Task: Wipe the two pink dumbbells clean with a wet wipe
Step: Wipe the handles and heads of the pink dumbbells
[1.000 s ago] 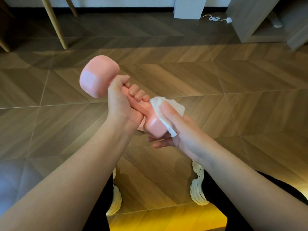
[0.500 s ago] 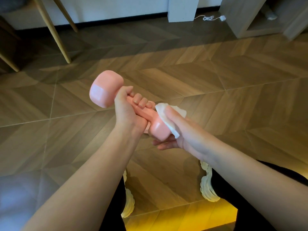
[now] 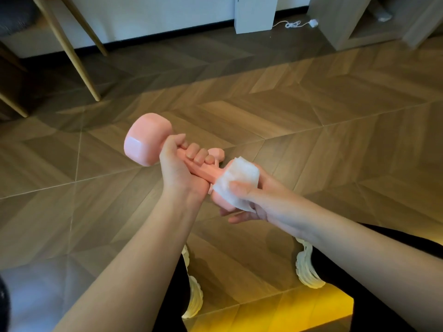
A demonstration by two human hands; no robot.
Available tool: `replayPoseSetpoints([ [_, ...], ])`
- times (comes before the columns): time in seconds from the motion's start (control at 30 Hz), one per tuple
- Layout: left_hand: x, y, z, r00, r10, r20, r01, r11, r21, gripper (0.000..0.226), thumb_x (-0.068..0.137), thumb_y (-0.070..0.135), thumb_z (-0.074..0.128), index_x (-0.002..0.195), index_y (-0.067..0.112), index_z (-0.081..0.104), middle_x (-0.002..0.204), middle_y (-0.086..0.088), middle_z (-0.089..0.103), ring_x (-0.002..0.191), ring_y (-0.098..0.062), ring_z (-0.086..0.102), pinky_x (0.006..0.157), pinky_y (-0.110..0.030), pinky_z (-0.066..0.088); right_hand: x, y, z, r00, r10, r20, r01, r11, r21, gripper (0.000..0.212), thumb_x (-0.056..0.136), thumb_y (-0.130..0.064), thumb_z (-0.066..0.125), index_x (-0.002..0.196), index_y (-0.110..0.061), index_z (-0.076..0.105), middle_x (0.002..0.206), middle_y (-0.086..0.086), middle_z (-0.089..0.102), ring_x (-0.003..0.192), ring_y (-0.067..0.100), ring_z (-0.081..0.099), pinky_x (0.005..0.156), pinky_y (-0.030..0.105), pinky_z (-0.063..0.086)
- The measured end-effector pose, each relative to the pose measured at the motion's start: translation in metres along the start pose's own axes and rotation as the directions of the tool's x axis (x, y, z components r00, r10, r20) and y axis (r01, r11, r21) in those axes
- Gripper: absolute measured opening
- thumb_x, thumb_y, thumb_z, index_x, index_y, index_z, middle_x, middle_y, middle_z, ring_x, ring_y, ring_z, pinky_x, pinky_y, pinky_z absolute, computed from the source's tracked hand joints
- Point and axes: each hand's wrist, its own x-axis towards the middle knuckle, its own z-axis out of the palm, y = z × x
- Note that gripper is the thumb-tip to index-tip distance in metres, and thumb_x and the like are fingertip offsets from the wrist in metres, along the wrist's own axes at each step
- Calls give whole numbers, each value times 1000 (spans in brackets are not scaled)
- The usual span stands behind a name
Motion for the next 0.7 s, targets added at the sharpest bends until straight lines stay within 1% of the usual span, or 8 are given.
replayPoseSetpoints([
  [0.07, 1, -2, 1, 1000, 7, 12, -8, 1000, 27, 32, 90, 16, 44, 61, 19, 32, 48, 6, 22, 37, -13, 24, 42, -20, 31, 1, 2, 4, 999, 1, -51, -1, 1000, 4, 70, 78, -48, 69, 137, -22, 42, 116, 18, 69, 97, 36, 71, 78, 42, 61],
  [0.13, 2, -4, 2, 1000, 3, 22, -4, 999, 51, 32, 90, 15, 44, 61, 19, 32, 48, 6, 22, 37, -13, 24, 41, -21, 31, 3, 2, 7, 996, 15, -83, -12, 999, 32, 57, 89, -51, 58, 136, -23, 44, 114, 24, 68, 98, 42, 69, 76, 43, 60],
  [0.2, 2, -5, 3, 1000, 0, 30, -1, 998, 59, 33, 90, 15, 45, 60, 19, 32, 47, 5, 23, 37, -13, 25, 41, -21, 31, 5, 1, 7, 996, 36, -82, -30, 997, 69, 45, 98, -50, 45, 134, -23, 46, 115, 30, 65, 100, 47, 66, 78, 45, 59],
  [0.33, 1, -1, 3, 1000, 1, 19, -2, 999, 45, 33, 90, 15, 45, 59, 19, 33, 47, 6, 23, 38, -13, 24, 42, -20, 32, 3, -4, 3, 995, 98, 15, -99, 974, 206, 46, 103, -43, 35, 128, -8, 50, 121, 38, 58, 100, 47, 63, 88, 51, 54],
  [0.4, 1, 1, 1, 1000, 1, 13, -1, 999, 35, 34, 90, 16, 45, 58, 19, 33, 47, 6, 23, 38, -12, 22, 42, -20, 31, 3, -5, 2, 991, 111, 69, -124, 966, 226, 46, 103, -38, 37, 132, -4, 49, 125, 40, 54, 104, 48, 60, 92, 52, 51],
  [0.5, -1, 3, -1, 1000, 7, 27, -8, 999, 39, 35, 90, 15, 44, 56, 19, 34, 47, 6, 22, 39, -12, 22, 42, -20, 30, 4, -5, 4, 993, 68, 101, -84, 984, 160, 51, 97, -30, 51, 140, -4, 40, 125, 36, 56, 102, 43, 61, 91, 50, 52],
  [0.6, -3, 2, -3, 999, 2, 49, -4, 999, 38, 38, 90, 15, 43, 53, 18, 36, 47, 5, 22, 38, -13, 22, 41, -20, 30, 4, 0, 12, 999, 30, 12, -30, 997, 75, 47, 94, -25, 63, 135, -17, 41, 126, 25, 61, 95, 34, 66, 85, 47, 56],
  [0.7, -4, 1, -2, 998, 4, 56, -7, 999, 52, 36, 91, 15, 42, 56, 18, 35, 47, 5, 21, 37, -14, 23, 41, -21, 31, 4, 1, 16, 999, 17, -41, -14, 998, 66, 41, 93, -29, 66, 127, -22, 43, 121, 23, 65, 88, 30, 68, 77, 41, 59],
])
